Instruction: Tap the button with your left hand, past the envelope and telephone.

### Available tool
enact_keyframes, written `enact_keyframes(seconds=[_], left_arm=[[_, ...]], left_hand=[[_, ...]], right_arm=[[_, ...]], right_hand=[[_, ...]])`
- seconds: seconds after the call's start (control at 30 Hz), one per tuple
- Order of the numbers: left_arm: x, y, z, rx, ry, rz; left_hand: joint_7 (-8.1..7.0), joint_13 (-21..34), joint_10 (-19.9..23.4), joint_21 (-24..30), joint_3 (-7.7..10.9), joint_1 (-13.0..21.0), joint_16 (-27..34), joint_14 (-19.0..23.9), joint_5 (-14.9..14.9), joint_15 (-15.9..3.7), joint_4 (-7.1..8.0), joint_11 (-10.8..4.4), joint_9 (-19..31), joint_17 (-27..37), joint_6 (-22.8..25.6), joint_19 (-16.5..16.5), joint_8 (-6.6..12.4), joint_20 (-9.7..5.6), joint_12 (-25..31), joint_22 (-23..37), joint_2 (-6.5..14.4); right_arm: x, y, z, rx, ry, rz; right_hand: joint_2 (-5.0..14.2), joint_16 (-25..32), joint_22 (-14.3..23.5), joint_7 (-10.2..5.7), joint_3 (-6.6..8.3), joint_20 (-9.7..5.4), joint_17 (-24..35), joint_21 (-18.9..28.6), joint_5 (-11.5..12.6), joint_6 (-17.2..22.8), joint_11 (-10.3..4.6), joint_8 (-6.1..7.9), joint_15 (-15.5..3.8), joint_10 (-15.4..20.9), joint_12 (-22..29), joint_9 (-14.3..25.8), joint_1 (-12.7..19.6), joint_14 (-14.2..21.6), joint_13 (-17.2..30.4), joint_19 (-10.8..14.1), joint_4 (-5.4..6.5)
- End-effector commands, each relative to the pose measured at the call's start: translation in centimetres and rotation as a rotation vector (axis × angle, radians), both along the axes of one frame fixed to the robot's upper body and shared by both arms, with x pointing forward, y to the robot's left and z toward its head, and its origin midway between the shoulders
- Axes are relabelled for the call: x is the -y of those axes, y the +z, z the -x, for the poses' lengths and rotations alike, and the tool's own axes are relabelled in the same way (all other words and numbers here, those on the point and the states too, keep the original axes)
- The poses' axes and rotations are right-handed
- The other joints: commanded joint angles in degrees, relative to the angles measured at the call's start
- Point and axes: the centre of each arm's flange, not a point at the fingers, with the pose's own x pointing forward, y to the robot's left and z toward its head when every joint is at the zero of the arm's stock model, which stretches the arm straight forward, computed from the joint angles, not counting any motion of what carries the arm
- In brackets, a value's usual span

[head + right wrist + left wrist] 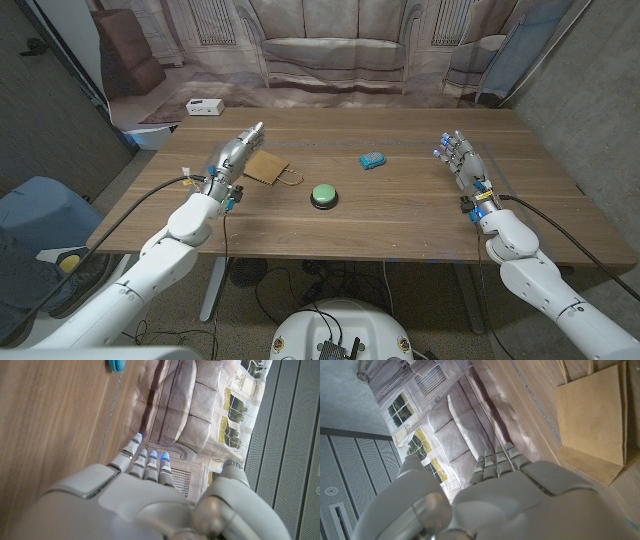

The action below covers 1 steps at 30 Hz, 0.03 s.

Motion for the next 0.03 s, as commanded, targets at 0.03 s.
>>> enact_keyframes(seconds=[0.03], left_arm=[[0.52,0.24,-0.38,-0.006,-0.004,-0.007]], left_hand=[[0.11,0.07,-0.14,0.02,-0.23,-0.49,0.14,-0.36,0.44,-0.2,-0.08,-0.26,0.2,0.12,-0.15,-0.41,0.15,-0.08,0.24,0.04,0.17]], right_arm=[[0.14,0.19,-0.26,-0.002,0.005,0.0]], right_hand=[[-0.12,-0.18,0.2,0.02,-0.22,0.05,0.05,-0.13,0.24,0.4,-0.29,0.14,0.24,0.34,0.01,0.18,-0.04,0.3,0.1,0.46,0.0]])
